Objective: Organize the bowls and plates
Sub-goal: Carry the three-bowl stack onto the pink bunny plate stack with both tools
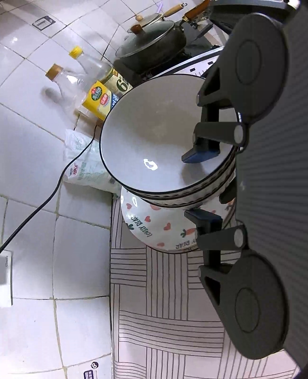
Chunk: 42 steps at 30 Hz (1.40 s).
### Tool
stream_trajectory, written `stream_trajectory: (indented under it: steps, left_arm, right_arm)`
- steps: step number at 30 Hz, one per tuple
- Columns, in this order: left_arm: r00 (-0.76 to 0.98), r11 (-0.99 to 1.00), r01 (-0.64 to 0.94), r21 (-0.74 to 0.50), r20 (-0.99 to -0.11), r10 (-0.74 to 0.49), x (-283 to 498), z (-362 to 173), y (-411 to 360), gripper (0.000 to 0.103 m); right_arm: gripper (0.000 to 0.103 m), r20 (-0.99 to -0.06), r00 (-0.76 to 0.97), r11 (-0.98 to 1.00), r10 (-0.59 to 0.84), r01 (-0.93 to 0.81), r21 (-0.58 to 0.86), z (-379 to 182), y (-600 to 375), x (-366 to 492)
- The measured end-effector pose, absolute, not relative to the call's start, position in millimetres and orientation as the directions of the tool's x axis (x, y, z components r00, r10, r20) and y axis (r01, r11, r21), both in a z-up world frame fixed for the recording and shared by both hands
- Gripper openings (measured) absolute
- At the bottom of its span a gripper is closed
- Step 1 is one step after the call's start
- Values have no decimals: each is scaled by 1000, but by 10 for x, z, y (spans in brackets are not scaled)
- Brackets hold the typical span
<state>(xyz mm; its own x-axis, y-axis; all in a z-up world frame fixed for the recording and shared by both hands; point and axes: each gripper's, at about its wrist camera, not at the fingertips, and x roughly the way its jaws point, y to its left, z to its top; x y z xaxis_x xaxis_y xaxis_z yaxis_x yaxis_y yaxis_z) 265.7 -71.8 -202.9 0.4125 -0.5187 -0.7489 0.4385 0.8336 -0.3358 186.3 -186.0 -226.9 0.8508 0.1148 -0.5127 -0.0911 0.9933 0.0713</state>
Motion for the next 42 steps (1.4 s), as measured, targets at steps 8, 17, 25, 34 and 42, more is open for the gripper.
stream_trajectory:
  steps: [8,17,25,34,42]
  left_arm:
    - [391,847,423,-323,-778,-492,2934,-2161,-829,40]
    - [344,819,497,-286,-802,-488,3170,-2278,-1041,41]
    - [343,833,490,-258,-821,-456,3186,-2375,-1092,40]
    - [357,823,529,-207,-826,-437,3131,-2338,-1127,41]
    - [394,855,479,-199,-822,-412,3024,-2207,-1032,50]
  right_arm:
    - [96,-528,841,993,119,-98,68,-2424,-1951,2115]
    - [96,-560,826,998,66,-66,20,-2553,-2054,2233]
    - [96,-598,798,997,71,-60,38,-2651,-2066,2291]
    - [95,-616,785,997,67,-36,63,-2682,-2081,2301]
    - [97,-675,734,997,73,-29,77,-2494,-2041,2114]
